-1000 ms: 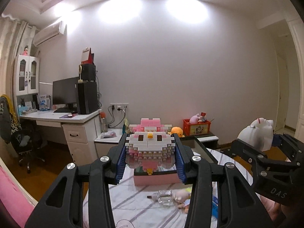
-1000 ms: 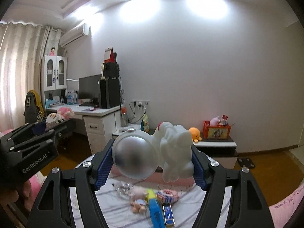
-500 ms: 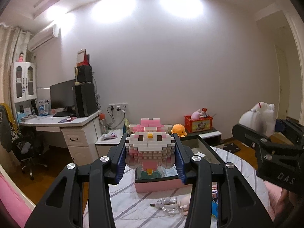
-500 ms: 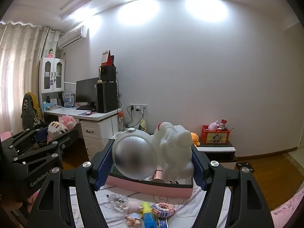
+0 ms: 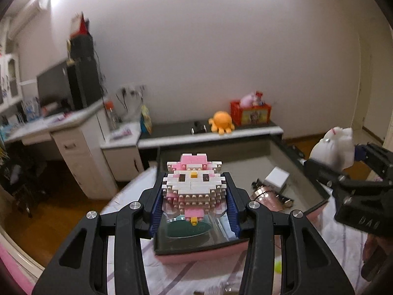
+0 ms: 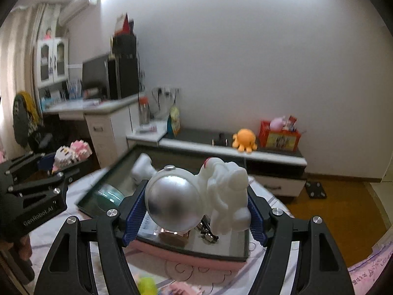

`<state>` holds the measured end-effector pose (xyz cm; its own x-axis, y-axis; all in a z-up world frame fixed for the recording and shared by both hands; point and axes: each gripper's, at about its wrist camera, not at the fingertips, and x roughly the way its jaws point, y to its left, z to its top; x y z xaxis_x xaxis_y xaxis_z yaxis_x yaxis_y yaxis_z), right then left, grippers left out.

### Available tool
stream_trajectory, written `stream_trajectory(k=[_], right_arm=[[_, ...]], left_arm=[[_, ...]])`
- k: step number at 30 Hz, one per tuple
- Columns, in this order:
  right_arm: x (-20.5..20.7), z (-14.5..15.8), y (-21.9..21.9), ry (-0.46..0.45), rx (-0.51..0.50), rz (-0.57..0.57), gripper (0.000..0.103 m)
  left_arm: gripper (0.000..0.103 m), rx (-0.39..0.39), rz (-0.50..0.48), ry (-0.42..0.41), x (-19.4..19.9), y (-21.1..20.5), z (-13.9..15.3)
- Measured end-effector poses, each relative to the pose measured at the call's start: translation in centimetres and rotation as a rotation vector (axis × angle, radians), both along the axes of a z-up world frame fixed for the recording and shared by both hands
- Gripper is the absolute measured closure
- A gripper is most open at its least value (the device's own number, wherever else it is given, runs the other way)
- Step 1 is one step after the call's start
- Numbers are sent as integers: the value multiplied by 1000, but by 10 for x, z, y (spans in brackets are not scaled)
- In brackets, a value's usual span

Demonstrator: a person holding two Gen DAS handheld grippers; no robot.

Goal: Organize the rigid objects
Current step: 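Lower the block figure into the pink box with left tool while right tool drops the white toy there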

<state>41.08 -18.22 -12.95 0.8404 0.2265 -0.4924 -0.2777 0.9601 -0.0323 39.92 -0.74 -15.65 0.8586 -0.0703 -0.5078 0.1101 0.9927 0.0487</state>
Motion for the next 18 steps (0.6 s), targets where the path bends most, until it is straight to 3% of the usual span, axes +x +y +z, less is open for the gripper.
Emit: stream_trajectory(k=[5, 11, 13, 15, 18], right_arm=[[29, -34, -5, 94, -61, -59, 31], [47, -53, -20, 145, -64, -92, 31], [45, -53, -23, 141, -56, -102, 27], [39, -47, -28, 127, -28, -103, 25], [30, -34, -32, 113, -1, -107, 25]], left_arm=[[59, 21, 2, 89, 33, -1, -32], [55, 28, 13, 124, 43, -1, -48], [49, 8, 9, 111, 37, 0, -46], [27, 1, 10, 95, 34, 4, -40], [21, -4, 18, 58, 18, 9, -25]])
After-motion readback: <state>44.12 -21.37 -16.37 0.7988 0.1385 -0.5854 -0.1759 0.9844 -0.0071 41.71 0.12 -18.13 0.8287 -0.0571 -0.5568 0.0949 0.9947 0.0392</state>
